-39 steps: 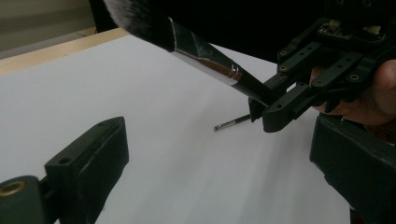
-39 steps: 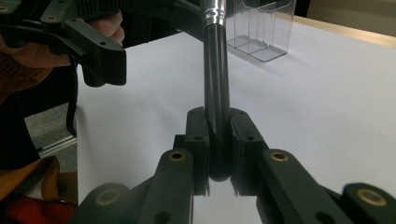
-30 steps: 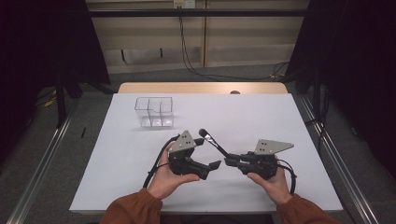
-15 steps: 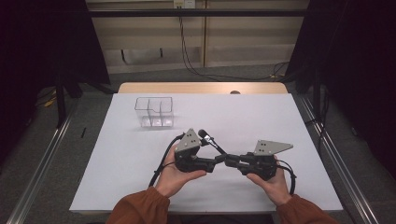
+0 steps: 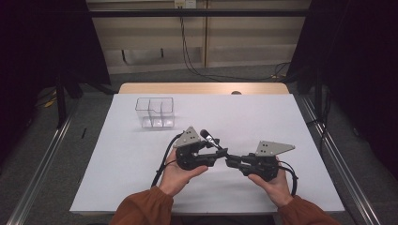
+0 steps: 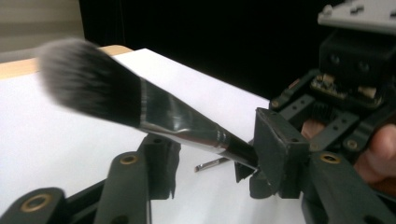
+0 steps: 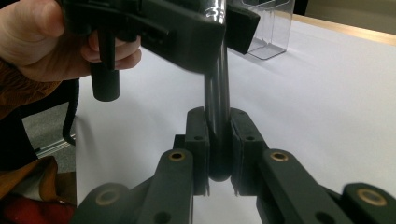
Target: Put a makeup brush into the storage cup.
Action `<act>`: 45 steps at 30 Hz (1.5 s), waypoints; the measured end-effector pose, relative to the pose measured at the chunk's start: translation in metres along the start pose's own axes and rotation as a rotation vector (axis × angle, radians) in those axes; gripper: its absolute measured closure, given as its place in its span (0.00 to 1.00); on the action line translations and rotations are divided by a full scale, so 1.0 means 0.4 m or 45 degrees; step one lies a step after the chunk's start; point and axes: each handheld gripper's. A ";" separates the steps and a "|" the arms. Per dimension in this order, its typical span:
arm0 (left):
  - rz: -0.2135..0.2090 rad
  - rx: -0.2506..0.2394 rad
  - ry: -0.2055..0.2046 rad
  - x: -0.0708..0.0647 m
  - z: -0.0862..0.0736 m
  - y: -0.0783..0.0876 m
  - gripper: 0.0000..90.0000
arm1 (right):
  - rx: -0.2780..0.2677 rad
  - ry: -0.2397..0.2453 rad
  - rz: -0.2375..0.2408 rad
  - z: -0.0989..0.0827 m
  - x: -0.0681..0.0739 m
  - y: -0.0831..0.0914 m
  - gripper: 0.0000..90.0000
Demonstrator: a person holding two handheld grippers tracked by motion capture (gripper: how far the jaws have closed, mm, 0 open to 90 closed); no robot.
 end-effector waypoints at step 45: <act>-0.147 -0.040 0.133 -0.003 0.011 0.014 0.88 | 0.039 -0.009 0.022 -0.014 0.004 -0.023 0.82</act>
Point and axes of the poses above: each handheld gripper's, and its own axes: y roughly backward along the jaws, z roughly out of its top, x roughly to its left, and after that the axes turned 1 degree about z, right-handed
